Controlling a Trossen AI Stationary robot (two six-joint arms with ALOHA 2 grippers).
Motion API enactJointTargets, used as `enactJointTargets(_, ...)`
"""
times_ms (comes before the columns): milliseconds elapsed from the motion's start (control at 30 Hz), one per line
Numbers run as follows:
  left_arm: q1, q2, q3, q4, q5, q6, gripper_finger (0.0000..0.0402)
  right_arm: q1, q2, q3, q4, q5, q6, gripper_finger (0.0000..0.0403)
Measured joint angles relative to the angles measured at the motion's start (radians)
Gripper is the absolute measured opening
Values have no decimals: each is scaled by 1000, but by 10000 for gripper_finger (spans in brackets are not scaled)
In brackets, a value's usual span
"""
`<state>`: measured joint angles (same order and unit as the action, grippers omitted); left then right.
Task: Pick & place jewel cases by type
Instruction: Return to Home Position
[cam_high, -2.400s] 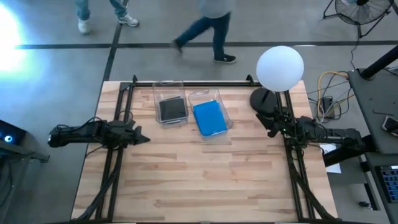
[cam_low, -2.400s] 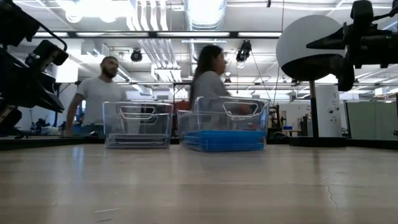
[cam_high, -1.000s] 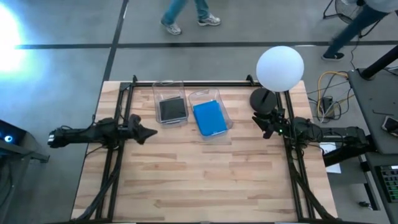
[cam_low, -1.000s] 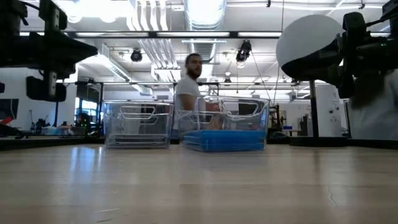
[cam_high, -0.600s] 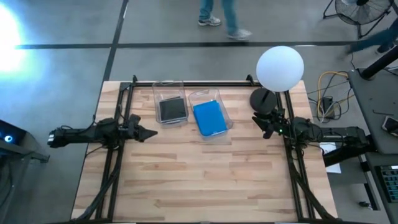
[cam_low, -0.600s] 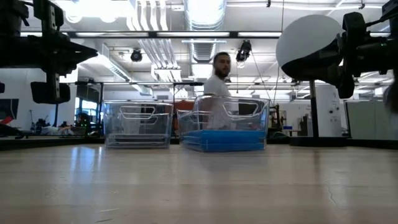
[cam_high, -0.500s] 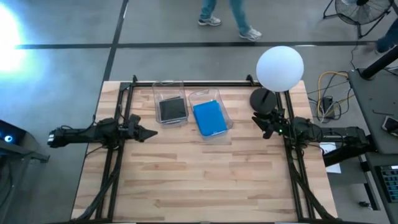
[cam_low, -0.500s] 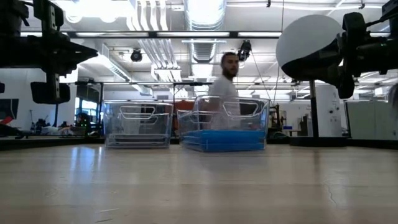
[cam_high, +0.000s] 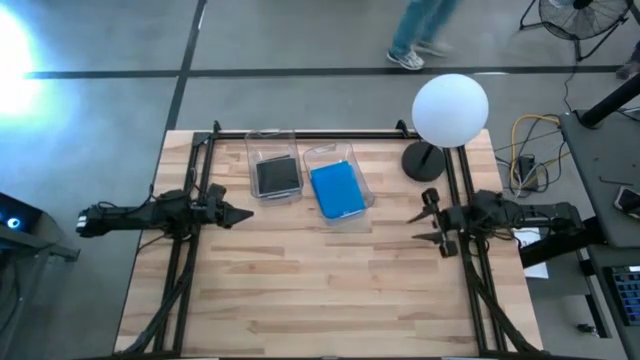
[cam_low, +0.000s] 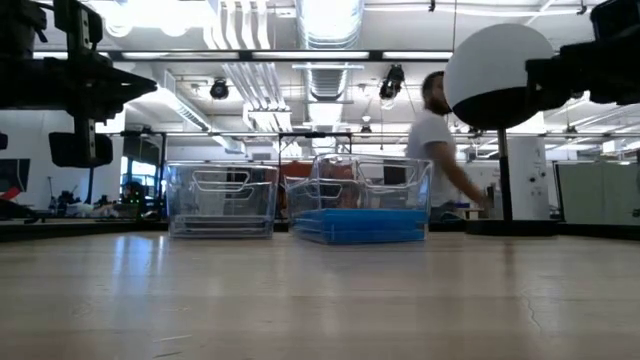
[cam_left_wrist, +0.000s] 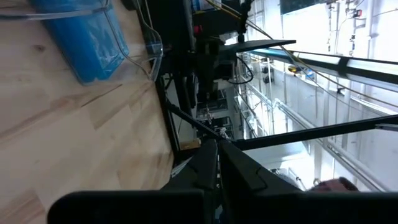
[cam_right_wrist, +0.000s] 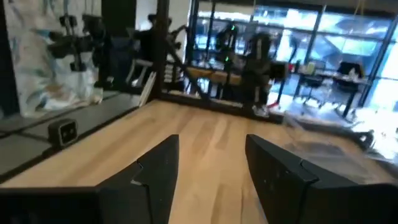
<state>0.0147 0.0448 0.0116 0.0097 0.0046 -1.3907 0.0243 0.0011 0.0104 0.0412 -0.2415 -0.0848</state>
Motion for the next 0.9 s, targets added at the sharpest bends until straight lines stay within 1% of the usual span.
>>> enactJointTargets(67, 0, 0, 0, -1, 0, 0, 0, 0, -2, 0, -1, 30, 21, 178)
enactJointTargets(167, 0, 3, 0, -1, 0, 0, 0, -1, 0, -1, -13, 127, 114, 178)
enactJointTargets(433, 0, 3, 0, -1, -1, 0, 0, 0, 56, -1, -10, 131, 320, 185)
enactJointTargets(700, 0, 4, 0, -2, -1, 0, 0, 0, 80, -1, -11, 131, 295, 180)
enactJointTargets(900, 0, 4, 0, -2, -1, 0, 0, 0, 79, -1, -11, 131, 294, 184)
